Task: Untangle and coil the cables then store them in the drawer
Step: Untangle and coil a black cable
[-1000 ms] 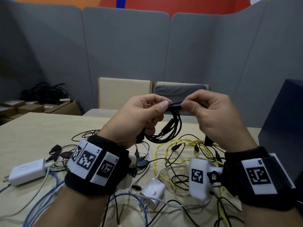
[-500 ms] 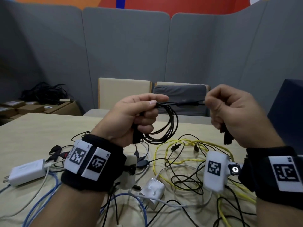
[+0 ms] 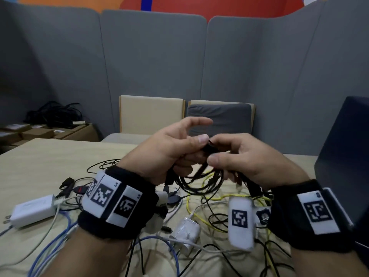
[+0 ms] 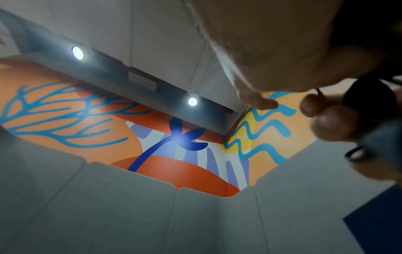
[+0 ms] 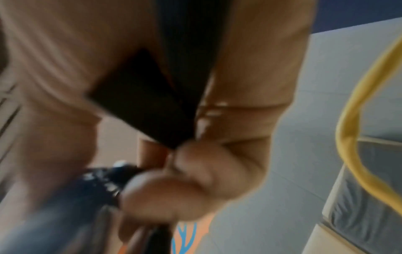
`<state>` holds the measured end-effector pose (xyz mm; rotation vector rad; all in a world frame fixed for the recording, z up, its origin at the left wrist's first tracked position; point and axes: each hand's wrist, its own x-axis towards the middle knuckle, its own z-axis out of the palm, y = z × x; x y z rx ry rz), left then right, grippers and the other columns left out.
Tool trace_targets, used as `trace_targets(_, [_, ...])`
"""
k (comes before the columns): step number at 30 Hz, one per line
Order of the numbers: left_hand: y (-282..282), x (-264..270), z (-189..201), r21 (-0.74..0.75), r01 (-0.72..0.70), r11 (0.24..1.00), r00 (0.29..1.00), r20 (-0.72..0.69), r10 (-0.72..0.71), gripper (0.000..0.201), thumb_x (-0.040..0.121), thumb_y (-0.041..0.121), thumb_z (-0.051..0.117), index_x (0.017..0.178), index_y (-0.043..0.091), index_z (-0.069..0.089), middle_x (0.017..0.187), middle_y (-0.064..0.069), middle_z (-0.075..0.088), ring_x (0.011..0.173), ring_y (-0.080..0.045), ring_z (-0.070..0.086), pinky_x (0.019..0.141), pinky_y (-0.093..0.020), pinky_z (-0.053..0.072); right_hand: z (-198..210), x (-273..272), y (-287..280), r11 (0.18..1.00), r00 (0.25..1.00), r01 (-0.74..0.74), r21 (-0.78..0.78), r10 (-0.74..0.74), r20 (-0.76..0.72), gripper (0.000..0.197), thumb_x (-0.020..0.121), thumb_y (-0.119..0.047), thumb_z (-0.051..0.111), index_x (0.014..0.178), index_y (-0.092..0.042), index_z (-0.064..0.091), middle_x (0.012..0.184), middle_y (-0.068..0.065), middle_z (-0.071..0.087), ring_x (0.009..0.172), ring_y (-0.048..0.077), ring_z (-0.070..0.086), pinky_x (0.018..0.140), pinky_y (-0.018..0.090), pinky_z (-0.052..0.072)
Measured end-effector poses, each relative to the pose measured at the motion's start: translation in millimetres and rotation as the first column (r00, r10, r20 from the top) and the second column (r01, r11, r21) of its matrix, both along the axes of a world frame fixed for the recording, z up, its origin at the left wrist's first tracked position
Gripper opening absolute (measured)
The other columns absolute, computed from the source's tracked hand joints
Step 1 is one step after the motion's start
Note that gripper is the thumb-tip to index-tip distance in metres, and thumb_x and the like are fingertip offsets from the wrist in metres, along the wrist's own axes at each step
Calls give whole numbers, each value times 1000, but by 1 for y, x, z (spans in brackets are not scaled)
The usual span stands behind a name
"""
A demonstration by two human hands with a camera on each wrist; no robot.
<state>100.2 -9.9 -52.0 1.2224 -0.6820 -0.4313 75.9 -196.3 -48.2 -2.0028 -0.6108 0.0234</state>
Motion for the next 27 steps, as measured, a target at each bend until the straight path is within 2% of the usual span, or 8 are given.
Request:
trace_targets(2, [-1,3,-1,17,-110,994,992,66,109,42,87,13,62,124,12,44,50,7,37,42,-4,28,38,-15,25,1,0,2,995,993,101,-11,-100,64,7,88,-25,70,91,-19,70,84,5,74,50,11,46,47,29,37])
trace_targets(5, [-5,6,-3,20,-230,973,960,170,223,39,86,16,65,120,5,51,58,4,45,46,-6,37,45,-19,36,2,1,5,979,965,204,0,-201,166,11,94,-24,61,87,-17,66,81,9,73,45,17,48,46,34,38])
trace_targets(10, [-9,5,0,-25,-327,945,918,231,324,18,99,10,47,109,-1,57,63,1,49,56,-13,51,64,-26,50,1,5,7,951,920,281,126,-305,248,17,96,-28,59,86,-14,64,77,5,73,40,17,48,43,29,37])
trace_targets(13, [-10,4,1,-73,-352,933,906,223,359,19,99,6,44,106,-4,58,62,1,41,47,-7,38,57,-24,51,1,7,5,961,955,202,188,-236,178,32,86,-52,62,89,-20,67,81,9,73,42,16,47,45,29,36])
trace_targets(16, [-6,4,2,-111,-368,923,910,160,382,16,97,4,47,102,-3,61,66,-4,35,47,-6,28,43,-17,37,0,7,-8,980,977,119,159,-145,159,54,71,-74,63,100,-29,69,83,25,68,44,14,46,44,24,36])
trace_targets(19, [-3,4,4,-155,-347,925,929,78,362,15,96,2,46,98,-2,61,63,-4,40,43,-3,26,37,-12,25,2,3,-17,988,990,117,98,-124,74,39,73,-49,69,104,-25,69,78,13,69,44,11,44,43,22,35])
trace_targets(22, [6,8,7,-171,-383,908,918,39,394,15,94,1,47,96,-2,62,58,-1,47,42,-2,27,36,-11,22,2,3,-29,970,968,240,-34,-237,79,11,82,-21,71,93,-22,73,66,-2,67,43,11,43,44,19,35])
trace_targets(27, [7,6,8,-143,-403,904,912,22,410,15,93,1,49,95,-1,64,56,-1,49,42,-3,26,37,-11,20,-2,9,-45,908,897,409,-89,-382,223,19,92,-18,63,78,-25,73,65,-2,63,58,12,51,61,30,43])
